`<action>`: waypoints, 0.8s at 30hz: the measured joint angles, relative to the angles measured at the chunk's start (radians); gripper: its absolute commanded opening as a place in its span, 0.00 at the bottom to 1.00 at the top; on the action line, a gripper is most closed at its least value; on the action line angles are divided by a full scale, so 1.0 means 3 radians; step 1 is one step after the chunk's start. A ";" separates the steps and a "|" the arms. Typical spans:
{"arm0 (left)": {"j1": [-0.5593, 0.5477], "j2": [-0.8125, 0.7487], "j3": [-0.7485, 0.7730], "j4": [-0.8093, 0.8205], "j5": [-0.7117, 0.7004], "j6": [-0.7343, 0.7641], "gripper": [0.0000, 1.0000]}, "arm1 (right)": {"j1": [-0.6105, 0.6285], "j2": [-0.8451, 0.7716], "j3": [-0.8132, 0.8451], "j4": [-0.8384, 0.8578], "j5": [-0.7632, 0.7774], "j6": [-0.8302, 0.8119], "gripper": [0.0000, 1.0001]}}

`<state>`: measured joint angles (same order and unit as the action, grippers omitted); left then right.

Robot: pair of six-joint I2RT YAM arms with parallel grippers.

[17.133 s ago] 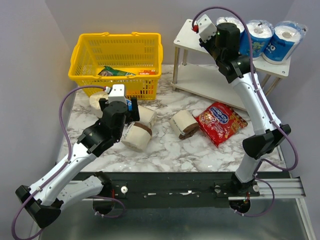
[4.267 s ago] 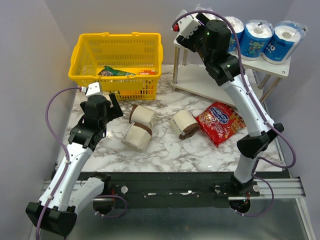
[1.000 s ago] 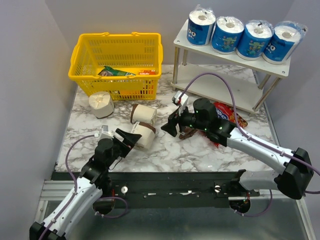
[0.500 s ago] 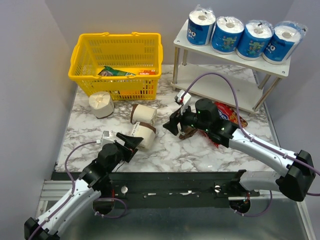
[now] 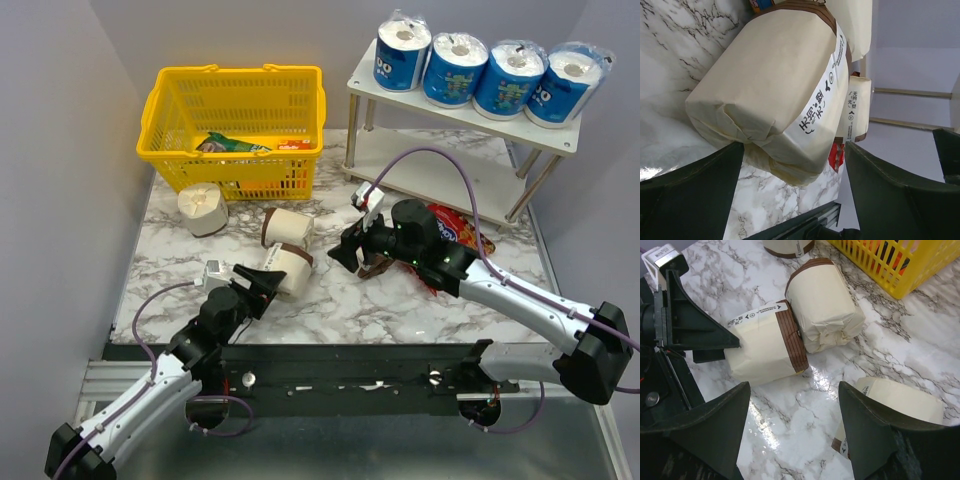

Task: Place and organize the paper towels onto the shelf

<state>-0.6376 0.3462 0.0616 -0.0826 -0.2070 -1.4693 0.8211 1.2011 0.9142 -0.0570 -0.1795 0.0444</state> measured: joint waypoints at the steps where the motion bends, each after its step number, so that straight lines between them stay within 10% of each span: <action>1: -0.0004 0.0010 0.0010 0.0005 -0.0006 0.0014 0.88 | 0.0000 0.0000 0.0000 0.0000 0.0003 0.0000 0.79; 24: -0.0154 -0.0071 0.0088 -0.0127 -0.0099 -0.0206 0.90 | 0.0000 0.0001 -0.0001 -0.0134 0.0056 -0.0010 0.80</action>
<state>-0.6838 0.3248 0.0879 -0.1207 -0.2367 -1.5311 0.8211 1.2015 0.9138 -0.0971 -0.1627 0.0414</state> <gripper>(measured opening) 0.921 0.794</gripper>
